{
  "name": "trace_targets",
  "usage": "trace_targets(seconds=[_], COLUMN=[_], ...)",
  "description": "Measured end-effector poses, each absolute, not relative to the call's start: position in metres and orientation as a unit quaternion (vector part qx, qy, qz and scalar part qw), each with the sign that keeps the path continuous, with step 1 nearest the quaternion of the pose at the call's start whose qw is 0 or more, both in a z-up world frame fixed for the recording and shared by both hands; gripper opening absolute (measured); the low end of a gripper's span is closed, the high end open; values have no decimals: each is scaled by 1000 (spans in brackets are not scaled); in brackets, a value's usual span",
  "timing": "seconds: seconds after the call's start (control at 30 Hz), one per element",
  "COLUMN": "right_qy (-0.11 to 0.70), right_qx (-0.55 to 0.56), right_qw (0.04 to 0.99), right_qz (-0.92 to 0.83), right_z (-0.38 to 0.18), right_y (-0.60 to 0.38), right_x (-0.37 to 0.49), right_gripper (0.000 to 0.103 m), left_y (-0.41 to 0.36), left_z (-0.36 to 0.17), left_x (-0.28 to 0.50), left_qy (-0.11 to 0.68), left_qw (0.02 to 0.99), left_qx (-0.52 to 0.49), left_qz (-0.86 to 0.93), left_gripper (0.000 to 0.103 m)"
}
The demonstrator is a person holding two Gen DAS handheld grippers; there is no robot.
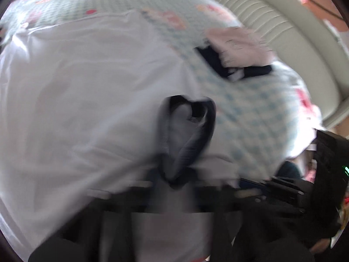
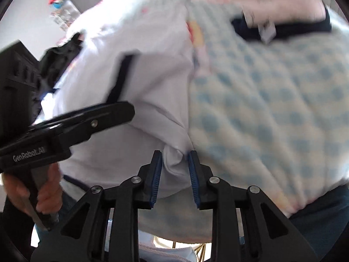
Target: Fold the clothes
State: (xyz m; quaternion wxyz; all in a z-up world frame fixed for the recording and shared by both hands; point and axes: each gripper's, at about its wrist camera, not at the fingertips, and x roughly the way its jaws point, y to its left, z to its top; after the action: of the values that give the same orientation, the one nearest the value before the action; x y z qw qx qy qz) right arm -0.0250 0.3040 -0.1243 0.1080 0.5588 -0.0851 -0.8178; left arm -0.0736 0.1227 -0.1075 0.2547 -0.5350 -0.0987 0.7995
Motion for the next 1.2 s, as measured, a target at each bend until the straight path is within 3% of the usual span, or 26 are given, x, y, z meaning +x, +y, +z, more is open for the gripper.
trace_targets(seconds=[0.13,0.3,0.33,0.4,0.47,0.67,0.83,0.87,1.0,1.2], right_qy=[-81,-56,-53,-75,-99,-100,-89,-92,-119,-128], right_qx=[542,556,563,559,549,526,566,576,581,569], right_qw=[74,36,36,54,76,136,127,117,94,113], right_qz=[-833,-829,-824,-824,-827,-834,-810,-804,-799,-804], right_z=[-120,-121,-125,-120,-110,-95,-123,-131,-136,-118], right_y=[315,324,325,330,335,312,295,295,315,334], right_x=[-13,3,3,7,9,-8,-22,-24,-9,4], right_gripper=[13,13,13,14,14,21,21,21,19,22], left_y=[94,72,67,60,57,58,80,85,68,64], left_z=[-91,-121,-126,-123,-113,-87,-110,-117,-116,-68], left_x=[-69,-73,-73,-68,-59,-48,-71,-76,-78,-61], left_qy=[-169,-204,-216,-237,-223,-198,-129,-114,-145,-138], left_qw=[245,217,220,228,223,235,196,183,176,181], left_qx=[-509,-560,-570,-561,-534,-474,-538,-552,-555,-459], left_qz=[807,773,762,760,785,825,810,805,800,859], left_gripper=[5,8,10,29,38,36,35,26,25,25])
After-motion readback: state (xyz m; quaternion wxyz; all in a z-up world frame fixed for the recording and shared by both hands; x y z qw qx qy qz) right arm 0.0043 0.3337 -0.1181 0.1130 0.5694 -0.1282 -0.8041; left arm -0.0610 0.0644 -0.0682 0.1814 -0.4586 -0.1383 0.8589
